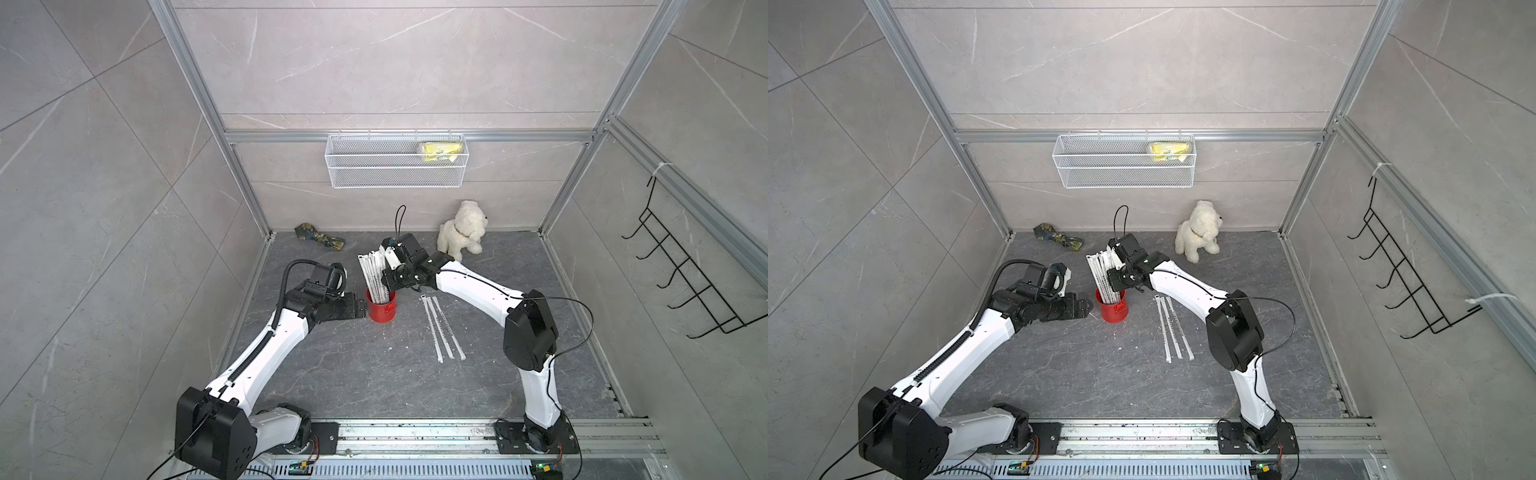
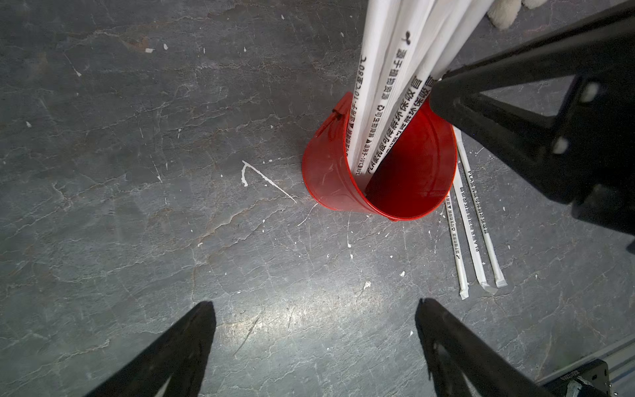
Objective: Take the straws out of the storage container
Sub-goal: Pick up the straw from the container.
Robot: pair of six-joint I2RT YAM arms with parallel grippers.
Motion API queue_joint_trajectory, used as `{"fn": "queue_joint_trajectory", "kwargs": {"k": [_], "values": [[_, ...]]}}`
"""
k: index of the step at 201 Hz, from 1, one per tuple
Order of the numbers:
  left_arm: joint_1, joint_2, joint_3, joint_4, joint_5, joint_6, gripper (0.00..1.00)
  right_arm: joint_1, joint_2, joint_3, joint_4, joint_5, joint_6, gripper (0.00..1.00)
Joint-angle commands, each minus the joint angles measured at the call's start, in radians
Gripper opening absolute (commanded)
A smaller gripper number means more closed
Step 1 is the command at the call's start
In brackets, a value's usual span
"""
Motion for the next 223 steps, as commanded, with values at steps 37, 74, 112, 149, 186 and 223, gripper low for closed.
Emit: {"fn": "queue_joint_trajectory", "kwargs": {"k": [37, 74, 112, 149, 186, 223], "values": [[-0.006, -0.001, 0.040, -0.014, 0.001, 0.027, 0.96, 0.006, 0.044, 0.069, -0.047, -0.010, -0.006, 0.22], [-0.005, -0.001, 0.042, -0.014, 0.002, 0.027, 0.96, 0.006, 0.063, 0.093, -0.059, -0.009, -0.007, 0.21], [-0.006, -0.001, 0.041, -0.014, 0.004, 0.026, 0.96, 0.006, 0.071, 0.106, -0.064, -0.010, -0.007, 0.20], [-0.006, 0.000, 0.042, -0.014, 0.003, 0.027, 0.96, 0.007, 0.075, 0.114, -0.071, -0.010, -0.009, 0.19], [-0.006, 0.001, 0.042, -0.014, 0.005, 0.027, 0.96, 0.006, 0.076, 0.118, -0.069, -0.035, -0.012, 0.22], [-0.005, 0.002, 0.042, -0.014, 0.005, 0.026, 0.96, 0.006, 0.084, 0.130, -0.077, -0.037, -0.013, 0.22]]}}
